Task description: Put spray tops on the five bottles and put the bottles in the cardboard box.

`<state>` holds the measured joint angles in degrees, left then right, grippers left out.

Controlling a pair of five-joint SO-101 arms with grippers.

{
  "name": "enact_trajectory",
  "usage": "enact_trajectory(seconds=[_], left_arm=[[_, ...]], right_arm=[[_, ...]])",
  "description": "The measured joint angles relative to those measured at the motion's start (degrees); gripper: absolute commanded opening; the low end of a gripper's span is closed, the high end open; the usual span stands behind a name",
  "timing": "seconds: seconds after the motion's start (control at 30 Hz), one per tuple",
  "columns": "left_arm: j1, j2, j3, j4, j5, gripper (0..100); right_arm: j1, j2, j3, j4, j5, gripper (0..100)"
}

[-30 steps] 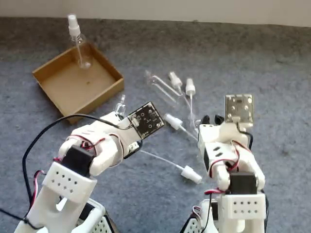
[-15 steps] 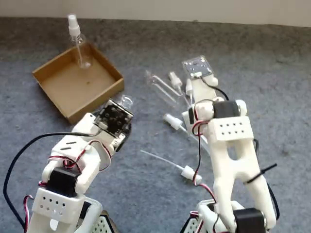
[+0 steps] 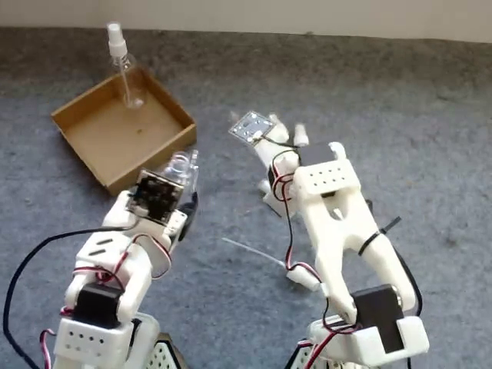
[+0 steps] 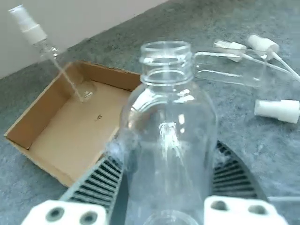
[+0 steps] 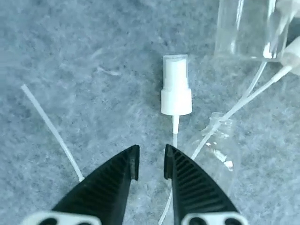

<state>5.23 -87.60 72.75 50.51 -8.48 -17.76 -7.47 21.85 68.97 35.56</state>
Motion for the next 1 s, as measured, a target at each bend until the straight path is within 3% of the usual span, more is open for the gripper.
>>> enact_trajectory(seconds=[0.13,0.77,0.83,1.0], left_arm=[[-1.23,-4.92,2.64,0.00,0.70,6],[-1.49,-8.79,5.80,0.00,0.70,6],[-1.49,-8.79,6.07,0.00,0.70,6],[-1.49,-9.05,6.07,0.00,0.70,6]], right_arm=[[0.09,3.16,-2.37,-1.05,3.43,21.3],[-0.79,25.23,-14.95,-1.49,4.48,21.2],[-1.05,26.99,-15.03,-1.49,4.48,18.5],[-0.62,28.48,-16.26,-3.52,4.48,0.9]])
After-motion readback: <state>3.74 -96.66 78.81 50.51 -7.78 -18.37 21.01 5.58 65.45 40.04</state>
